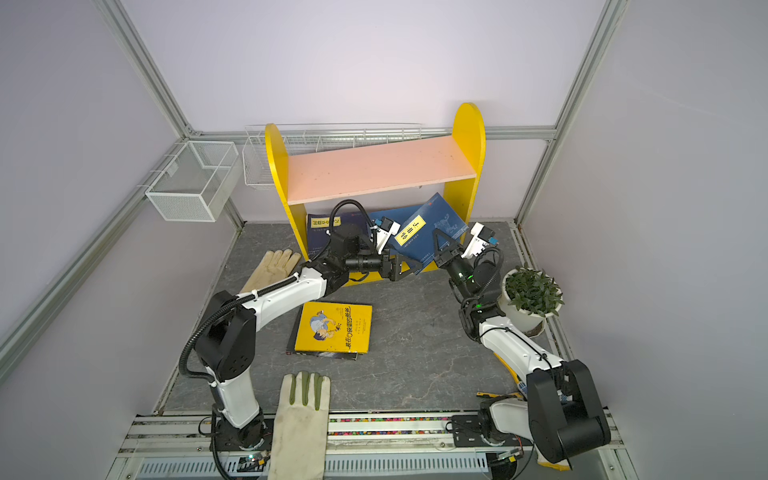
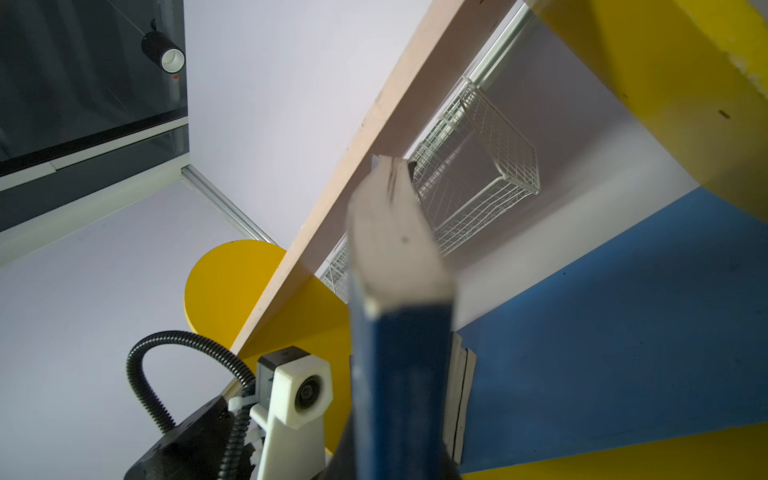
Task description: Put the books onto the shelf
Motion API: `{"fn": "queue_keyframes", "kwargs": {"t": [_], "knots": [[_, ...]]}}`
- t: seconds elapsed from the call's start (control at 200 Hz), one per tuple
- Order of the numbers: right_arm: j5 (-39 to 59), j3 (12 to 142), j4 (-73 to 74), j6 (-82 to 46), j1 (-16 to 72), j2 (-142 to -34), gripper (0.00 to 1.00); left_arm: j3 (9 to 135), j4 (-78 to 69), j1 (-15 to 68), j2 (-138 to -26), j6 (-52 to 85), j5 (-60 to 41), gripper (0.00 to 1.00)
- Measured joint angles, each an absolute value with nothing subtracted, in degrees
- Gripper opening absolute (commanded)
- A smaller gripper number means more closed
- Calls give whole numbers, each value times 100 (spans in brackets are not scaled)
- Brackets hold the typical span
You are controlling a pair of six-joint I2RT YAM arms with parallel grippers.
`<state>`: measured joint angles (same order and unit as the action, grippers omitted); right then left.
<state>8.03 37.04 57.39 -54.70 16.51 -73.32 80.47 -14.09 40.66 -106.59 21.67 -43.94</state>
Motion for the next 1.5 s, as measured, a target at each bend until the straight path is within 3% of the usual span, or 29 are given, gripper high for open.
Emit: {"fn": "queue_keyframes", "kwargs": {"t": [0.175, 0.315, 0.455, 0.565, 0.695, 0.81, 1.055, 1.26, 1.5], "knots": [[644, 3673, 6031, -5485, 1806, -7397, 6, 8062, -1686, 4045, -10685, 2576, -4504, 85], [508, 3671, 6073, -5435, 1874, -7435, 6, 8068, -1920, 4036, -10689, 2871, -4543, 66], [364, 3671, 5900, -5188, 1907, -7413, 7, 8066, -2058, 4010, -10689, 2987, -4552, 25], [126, 3695, 5352, -4788, 2008, -7279, 8, 8025, -2123, 4005, -10678, 3083, -4523, 0], [-115, 3822, 4663, -4375, 2137, -7078, 10, 7918, -2152, 4007, -10659, 3109, -4482, 0], [-156, 3876, 4219, -4143, 2176, -6980, 18, 7824, -2115, 4012, -10624, 3096, -4464, 0], [440, 4331, 2622, -3463, 2217, -6954, 30, 7599, -1809, 3920, -10401, 2884, -4329, 0], [891, 4425, 2099, -3334, 2095, -6943, 60, 7570, -1466, 3907, -10204, 2580, -4219, 0], [1920, 4421, 1940, -3583, 939, -6746, 63, 7448, -1048, 3916, -9957, 2220, -4189, 0]]}}
